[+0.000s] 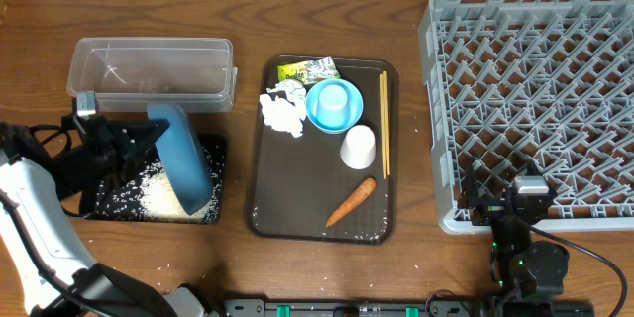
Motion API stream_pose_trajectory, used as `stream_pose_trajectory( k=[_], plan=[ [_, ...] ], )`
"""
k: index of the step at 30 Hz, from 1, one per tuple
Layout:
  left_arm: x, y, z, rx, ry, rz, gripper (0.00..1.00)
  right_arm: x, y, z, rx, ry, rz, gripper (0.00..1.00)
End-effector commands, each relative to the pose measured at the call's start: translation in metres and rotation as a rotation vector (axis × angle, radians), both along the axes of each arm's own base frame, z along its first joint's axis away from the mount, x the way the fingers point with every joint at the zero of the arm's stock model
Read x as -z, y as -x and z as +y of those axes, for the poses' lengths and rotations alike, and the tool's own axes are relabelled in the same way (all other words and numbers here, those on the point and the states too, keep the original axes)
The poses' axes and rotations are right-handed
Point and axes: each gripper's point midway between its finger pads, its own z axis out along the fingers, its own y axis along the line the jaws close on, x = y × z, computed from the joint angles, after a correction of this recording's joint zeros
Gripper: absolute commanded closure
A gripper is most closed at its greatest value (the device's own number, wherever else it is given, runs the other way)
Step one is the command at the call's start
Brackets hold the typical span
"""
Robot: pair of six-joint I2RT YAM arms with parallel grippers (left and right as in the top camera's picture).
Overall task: Sort waste into correct bins and load items into the dishwasher rack
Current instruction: 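Tilt the teal plate over the black tray to pour out the rice, then carry the emptied teal plate back over the middle tray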
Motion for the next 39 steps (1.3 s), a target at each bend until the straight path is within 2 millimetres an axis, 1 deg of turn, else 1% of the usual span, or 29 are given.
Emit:
stream_pose_trajectory(
  k=[1, 4, 10, 13, 16, 21, 23, 25, 26, 29, 32, 35, 39],
  plan=[
    [-0.013, 0.01, -0.01, 0.017, -0.056, -0.063, 0.94, 0.001, 0.0, -0.001, 0.004, -0.007, 0.0, 0.01],
    [-0.022, 0.023, -0.02, 0.032, -0.117, -0.103, 0.94, 0.001, 0.0, -0.001, 0.004, -0.007, 0.0, 0.01],
    [-0.036, 0.05, -0.036, 0.034, -0.302, -0.161, 0.94, 0.001, 0.0, -0.001, 0.004, -0.007, 0.0, 0.01],
    [-0.045, 0.063, -0.047, 0.03, -0.358, -0.204, 0.94, 0.001, 0.0, -0.001, 0.004, -0.006, 0.0, 0.01],
    [-0.054, 0.073, -0.056, 0.026, -0.409, -0.258, 0.94, 0.001, 0.0, -0.001, 0.004, -0.006, 0.0, 0.02],
    [-0.059, 0.082, -0.065, 0.03, -0.434, -0.286, 0.94, 0.001, 0.0, -0.001, 0.004, -0.007, -0.001, 0.01],
    [-0.055, 0.082, -0.069, 0.06, -0.44, -0.275, 0.94, 0.001, 0.0, -0.001, 0.004, -0.006, 0.0, 0.01],
    [-0.043, 0.081, -0.067, 0.071, -0.451, -0.188, 0.94, 0.001, 0.0, -0.001, 0.004, -0.006, 0.0, 0.01],
    [-0.033, 0.079, -0.064, 0.077, -0.461, -0.121, 0.94, 0.001, 0.0, -0.001, 0.004, -0.007, 0.0, 0.01],
    [-0.02, 0.079, -0.071, 0.154, -0.486, -0.061, 0.94, 0.001, 0.0, -0.001, 0.004, -0.006, -0.001, 0.01],
    [-0.014, 0.079, -0.085, 0.251, -0.51, -0.069, 0.94, 0.001, 0.0, -0.001, 0.004, -0.006, -0.001, 0.01],
    [-0.015, 0.079, -0.102, 0.33, -0.525, -0.109, 0.94, 0.001, 0.0, -0.001, 0.004, -0.006, 0.0, 0.01],
    [-0.011, 0.073, -0.115, 0.355, -0.557, -0.08, 0.94, 0.001, 0.0, -0.001, 0.004, -0.006, 0.0, 0.01]
  ],
)
